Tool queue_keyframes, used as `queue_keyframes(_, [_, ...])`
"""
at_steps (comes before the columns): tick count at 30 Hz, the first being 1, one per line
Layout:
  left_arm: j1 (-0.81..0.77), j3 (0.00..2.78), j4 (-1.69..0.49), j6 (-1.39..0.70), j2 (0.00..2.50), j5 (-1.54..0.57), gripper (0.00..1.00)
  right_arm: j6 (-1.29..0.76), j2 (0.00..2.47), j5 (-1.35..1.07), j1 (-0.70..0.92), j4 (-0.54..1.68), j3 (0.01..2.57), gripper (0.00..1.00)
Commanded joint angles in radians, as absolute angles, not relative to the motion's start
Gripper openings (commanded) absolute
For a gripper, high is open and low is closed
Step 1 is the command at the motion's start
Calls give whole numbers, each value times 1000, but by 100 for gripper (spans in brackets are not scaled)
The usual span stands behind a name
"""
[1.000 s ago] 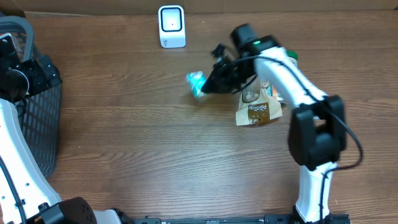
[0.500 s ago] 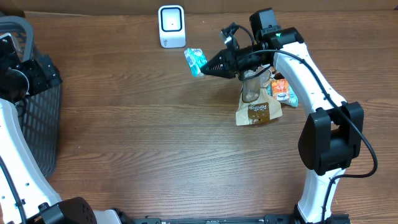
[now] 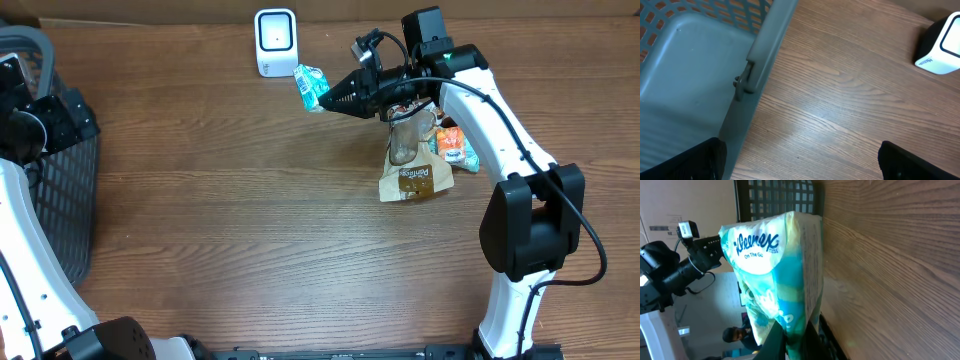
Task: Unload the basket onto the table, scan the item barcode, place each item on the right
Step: 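Lift the Kleenex packet and hold it before the scanner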
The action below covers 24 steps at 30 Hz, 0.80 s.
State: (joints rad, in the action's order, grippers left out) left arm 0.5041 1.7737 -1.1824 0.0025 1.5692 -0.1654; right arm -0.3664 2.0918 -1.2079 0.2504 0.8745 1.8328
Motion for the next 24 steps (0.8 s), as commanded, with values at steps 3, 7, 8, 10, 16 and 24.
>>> queue_keyframes(3, [504, 1792, -1182, -7, 1563, -176, 99, -374, 2072, -1231, 255, 871, 1854, 4])
queue_keyframes(7, [504, 1792, -1182, -7, 1563, -176, 100, -374, 2072, -1232, 255, 873, 1854, 4])
queue_keyframes(8, [504, 1792, -1182, -7, 1563, -176, 99, -374, 2072, -1232, 255, 876, 1854, 4])
queue_keyframes(10, [504, 1792, -1182, -7, 1563, -176, 99, -374, 2072, -1232, 255, 876, 1854, 4])
queue_keyframes(16, [504, 1792, -1182, -7, 1563, -176, 100, -374, 2072, -1232, 255, 875, 1854, 4])
queue_keyframes(24, [504, 1792, -1182, -7, 1563, -176, 99, -378, 2072, -1289, 255, 867, 1854, 4])
